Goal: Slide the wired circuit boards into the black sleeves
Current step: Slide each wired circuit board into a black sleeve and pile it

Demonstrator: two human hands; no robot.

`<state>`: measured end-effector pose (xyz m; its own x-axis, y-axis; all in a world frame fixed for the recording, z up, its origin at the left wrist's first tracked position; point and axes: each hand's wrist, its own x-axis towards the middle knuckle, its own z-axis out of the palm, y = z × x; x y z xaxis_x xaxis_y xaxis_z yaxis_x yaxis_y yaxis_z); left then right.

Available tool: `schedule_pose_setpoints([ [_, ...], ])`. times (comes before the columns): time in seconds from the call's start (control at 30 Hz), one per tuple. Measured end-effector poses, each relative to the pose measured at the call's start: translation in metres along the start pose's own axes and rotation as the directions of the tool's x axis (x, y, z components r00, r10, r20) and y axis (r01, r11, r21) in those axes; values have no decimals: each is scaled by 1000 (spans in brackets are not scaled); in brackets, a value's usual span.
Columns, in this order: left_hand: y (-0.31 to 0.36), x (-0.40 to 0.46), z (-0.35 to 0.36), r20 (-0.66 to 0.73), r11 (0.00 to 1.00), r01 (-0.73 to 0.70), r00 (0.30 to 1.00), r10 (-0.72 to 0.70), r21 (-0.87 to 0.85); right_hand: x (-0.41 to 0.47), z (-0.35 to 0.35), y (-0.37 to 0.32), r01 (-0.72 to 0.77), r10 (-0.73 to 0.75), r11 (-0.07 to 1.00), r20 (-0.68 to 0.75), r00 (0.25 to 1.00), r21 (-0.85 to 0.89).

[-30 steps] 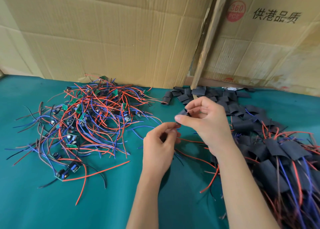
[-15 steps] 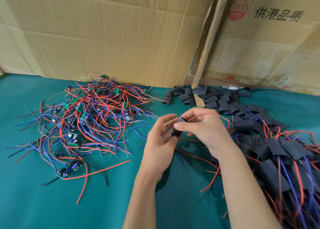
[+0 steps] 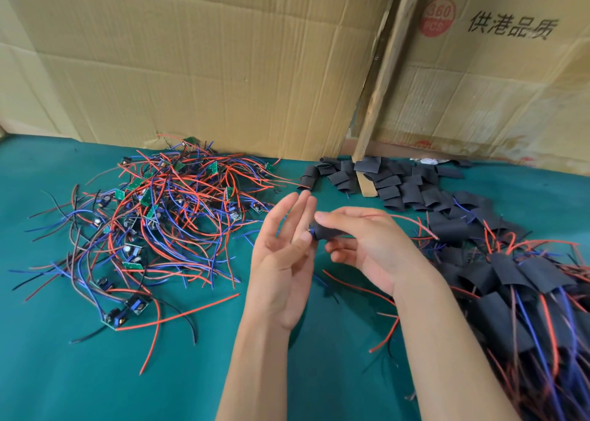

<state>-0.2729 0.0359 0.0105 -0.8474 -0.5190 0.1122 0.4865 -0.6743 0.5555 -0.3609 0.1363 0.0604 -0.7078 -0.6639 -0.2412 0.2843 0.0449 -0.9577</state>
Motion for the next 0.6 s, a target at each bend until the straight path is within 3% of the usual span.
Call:
schedule_pose_setpoints([
  [0.2, 0, 4, -6, -80, 999, 44, 996, -43, 9, 1, 9, 2, 50, -50, 999, 37, 998, 1],
  [0.37, -5, 2, 2, -69, 989, 132, 989, -128, 65, -4, 4, -1, 90, -82, 994, 105, 991, -67],
  [0.53, -10, -3, 11, -34, 958, 124, 992, -119, 258, -26, -28, -25, 75, -97, 931, -46, 994, -356],
  [0.6, -8, -4, 12, -50, 960, 153, 988, -145, 234, -53, -54, -47, -17, -87, 855, -177, 980, -519],
])
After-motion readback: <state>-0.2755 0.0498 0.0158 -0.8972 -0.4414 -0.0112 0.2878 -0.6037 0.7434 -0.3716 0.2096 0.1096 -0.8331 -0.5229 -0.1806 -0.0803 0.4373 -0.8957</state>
